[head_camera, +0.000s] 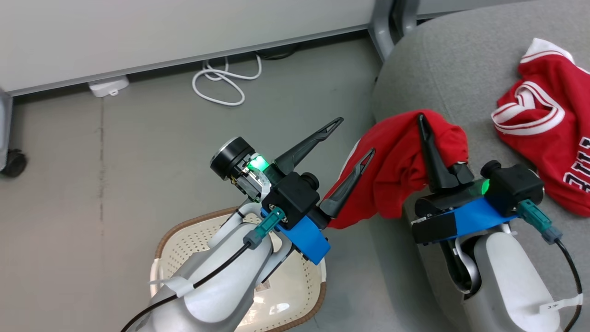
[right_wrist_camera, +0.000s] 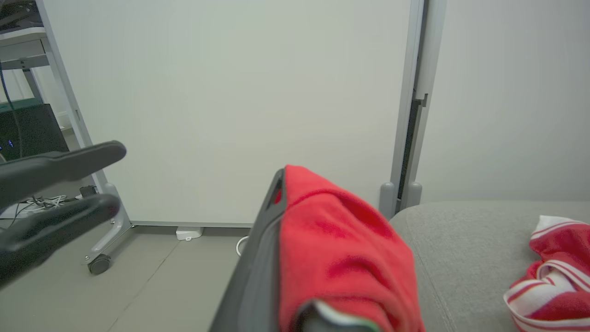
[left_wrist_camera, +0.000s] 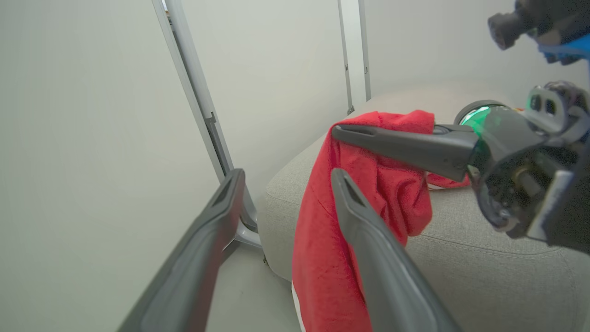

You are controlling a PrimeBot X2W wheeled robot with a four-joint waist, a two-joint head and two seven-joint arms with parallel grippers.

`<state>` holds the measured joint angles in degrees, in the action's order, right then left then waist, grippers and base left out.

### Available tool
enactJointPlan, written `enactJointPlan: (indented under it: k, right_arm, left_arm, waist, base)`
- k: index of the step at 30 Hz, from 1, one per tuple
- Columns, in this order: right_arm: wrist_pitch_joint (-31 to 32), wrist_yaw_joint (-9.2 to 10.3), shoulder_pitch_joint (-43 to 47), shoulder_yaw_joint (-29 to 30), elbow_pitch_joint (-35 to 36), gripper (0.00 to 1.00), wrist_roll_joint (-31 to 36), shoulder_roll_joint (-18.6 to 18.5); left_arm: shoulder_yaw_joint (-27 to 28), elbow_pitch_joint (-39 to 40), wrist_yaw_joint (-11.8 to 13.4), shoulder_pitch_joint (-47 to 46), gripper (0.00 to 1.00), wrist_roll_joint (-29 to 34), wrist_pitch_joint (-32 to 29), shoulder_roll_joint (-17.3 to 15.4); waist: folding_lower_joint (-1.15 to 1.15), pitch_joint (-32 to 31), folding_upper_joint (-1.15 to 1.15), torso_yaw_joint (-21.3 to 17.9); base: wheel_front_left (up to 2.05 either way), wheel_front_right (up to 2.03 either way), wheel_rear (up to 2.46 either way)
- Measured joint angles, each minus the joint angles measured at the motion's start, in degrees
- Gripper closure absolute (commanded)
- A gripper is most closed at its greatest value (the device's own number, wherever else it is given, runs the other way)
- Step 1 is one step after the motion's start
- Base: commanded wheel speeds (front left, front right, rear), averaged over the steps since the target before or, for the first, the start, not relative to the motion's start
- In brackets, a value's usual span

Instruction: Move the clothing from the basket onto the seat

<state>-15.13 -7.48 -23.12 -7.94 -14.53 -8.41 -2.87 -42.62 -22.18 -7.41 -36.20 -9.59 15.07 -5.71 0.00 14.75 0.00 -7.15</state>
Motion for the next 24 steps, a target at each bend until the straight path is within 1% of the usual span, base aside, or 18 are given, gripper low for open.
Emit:
enactJointPlan:
  k: [7,14,19,24]
  right_arm:
    - [0.01,0.0,1.14,3.23,1.07,1.0,0.48,0.0]
    - [0.0,0.0,2.6,5.17,2.03,1.0,0.48,0.0]
    - [0.0,0.0,3.4,6.31,2.41,1.0,0.49,-0.01]
    - [0.0,0.0,3.61,6.69,2.61,1.0,0.45,0.0]
  left_arm:
    - [-2.33,-0.47,0.0,-0.58,0.0,-0.43,0.0,-0.48]
    - [-3.67,-0.89,-0.01,-0.93,0.0,-0.93,0.0,-0.85]
    - [-4.01,-0.98,-0.01,-1.0,0.0,-1.01,0.0,-0.96]
    - [-4.25,-0.96,-0.01,-1.0,0.0,-1.03,0.0,-1.23]
  waist:
    - [0.0,1.45,0.0,-3.58]
    - [0.0,2.54,0.0,-6.75]
    - [0.0,2.94,0.0,-7.86]
    - [0.0,2.99,0.0,-8.1]
  base:
    - [0.0,0.0,0.0]
    - [0.0,0.0,0.0]
    - [0.0,0.0,0.0]
    - [0.0,0.0,0.0]
